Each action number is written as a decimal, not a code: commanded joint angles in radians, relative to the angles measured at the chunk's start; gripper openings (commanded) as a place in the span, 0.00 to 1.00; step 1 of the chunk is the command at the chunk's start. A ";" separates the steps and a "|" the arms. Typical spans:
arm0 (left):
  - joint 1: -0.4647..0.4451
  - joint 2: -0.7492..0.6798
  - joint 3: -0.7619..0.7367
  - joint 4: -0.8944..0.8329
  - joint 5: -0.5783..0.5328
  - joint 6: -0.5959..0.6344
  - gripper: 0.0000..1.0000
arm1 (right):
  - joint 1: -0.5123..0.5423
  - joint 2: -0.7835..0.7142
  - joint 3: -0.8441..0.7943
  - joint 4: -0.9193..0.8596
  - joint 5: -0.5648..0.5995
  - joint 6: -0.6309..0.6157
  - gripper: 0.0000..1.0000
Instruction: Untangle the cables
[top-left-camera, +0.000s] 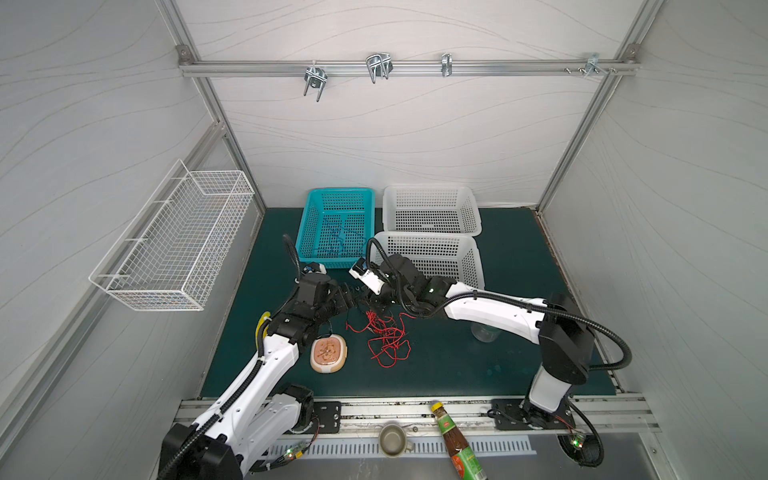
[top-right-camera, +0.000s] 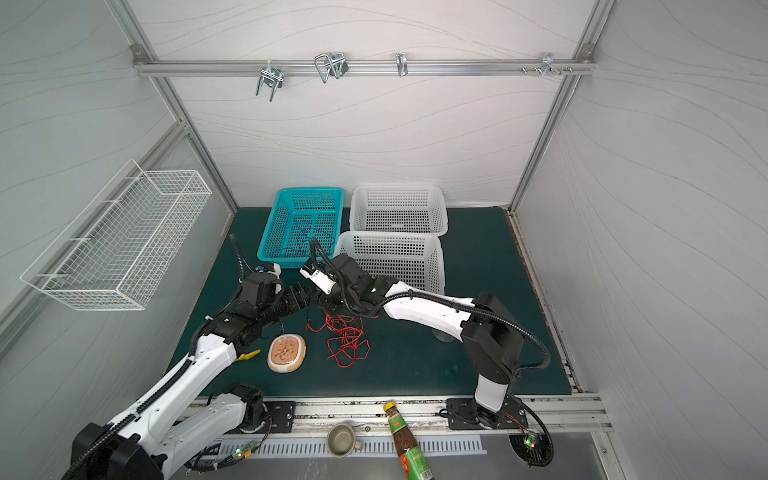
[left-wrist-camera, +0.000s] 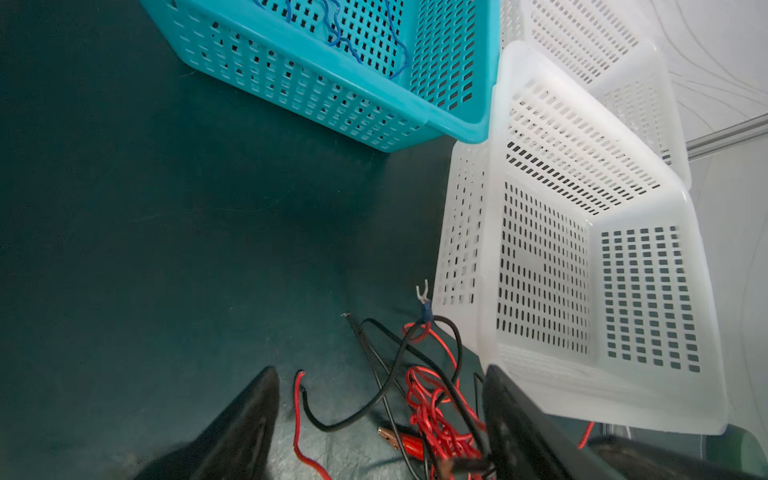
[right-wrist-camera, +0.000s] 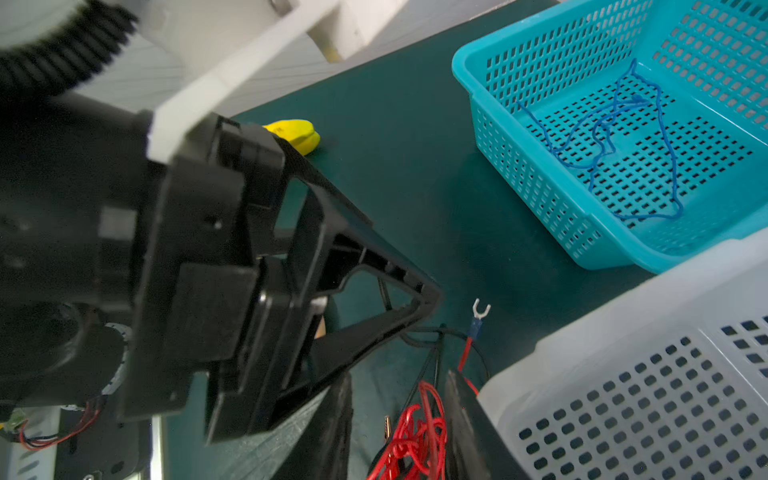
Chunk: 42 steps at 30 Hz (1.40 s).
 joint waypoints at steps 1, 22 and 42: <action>-0.001 0.005 0.034 0.020 -0.017 -0.033 0.78 | 0.018 -0.035 -0.017 -0.048 0.095 0.010 0.40; -0.003 0.007 -0.011 0.088 0.075 -0.089 0.75 | -0.006 -0.053 -0.094 -0.016 0.036 -0.055 0.35; -0.038 -0.003 0.120 -0.094 0.031 0.061 0.01 | 0.029 -0.085 -0.042 0.040 0.049 0.078 0.48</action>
